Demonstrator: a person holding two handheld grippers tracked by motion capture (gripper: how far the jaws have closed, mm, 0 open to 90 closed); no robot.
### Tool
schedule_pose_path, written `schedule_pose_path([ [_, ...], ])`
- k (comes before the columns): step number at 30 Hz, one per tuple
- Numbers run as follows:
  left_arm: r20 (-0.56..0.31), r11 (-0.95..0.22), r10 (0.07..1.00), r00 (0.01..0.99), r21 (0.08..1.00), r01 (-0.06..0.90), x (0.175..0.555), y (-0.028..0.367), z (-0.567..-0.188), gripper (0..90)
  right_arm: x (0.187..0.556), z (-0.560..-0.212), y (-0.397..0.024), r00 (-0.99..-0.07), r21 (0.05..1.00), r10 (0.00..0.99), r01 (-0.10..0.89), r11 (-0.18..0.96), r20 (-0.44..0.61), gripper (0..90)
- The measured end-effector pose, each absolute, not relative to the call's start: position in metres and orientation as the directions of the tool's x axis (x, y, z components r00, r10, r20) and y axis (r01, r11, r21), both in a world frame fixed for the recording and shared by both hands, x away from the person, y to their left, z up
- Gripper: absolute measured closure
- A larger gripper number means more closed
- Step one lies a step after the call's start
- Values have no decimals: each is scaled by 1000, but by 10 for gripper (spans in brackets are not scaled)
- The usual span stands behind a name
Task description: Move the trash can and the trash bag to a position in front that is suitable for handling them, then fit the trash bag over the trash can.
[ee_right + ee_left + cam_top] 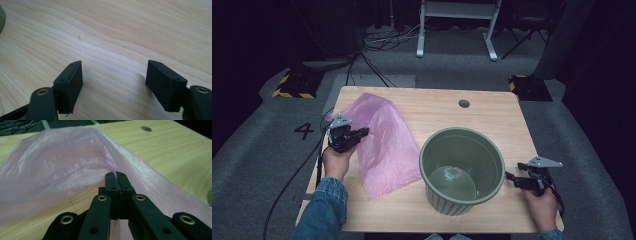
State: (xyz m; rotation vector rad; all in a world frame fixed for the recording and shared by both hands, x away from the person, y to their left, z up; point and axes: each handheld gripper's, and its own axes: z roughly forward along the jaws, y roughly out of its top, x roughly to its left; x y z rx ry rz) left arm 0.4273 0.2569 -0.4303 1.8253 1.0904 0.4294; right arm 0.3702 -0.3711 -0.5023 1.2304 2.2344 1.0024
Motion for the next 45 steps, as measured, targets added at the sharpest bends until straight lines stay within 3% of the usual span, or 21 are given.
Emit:
schedule_pose_path([
  [10, -150, -228, 707, 691, 877, 424, 419, 255, -400, 894, 370, -502, -371, -533, 748, 846, 560, 357, -4, 296],
  [21, -64, -298, 583, 810, 911, 286, 400, 249, -349, 894, 370, -502, -371, -534, 748, 845, 561, 355, -1, 295],
  [45, 7, -268, 402, 915, 957, 111, 379, 267, -273, 894, 370, -502, -371, -534, 748, 846, 560, 356, -2, 295],
])
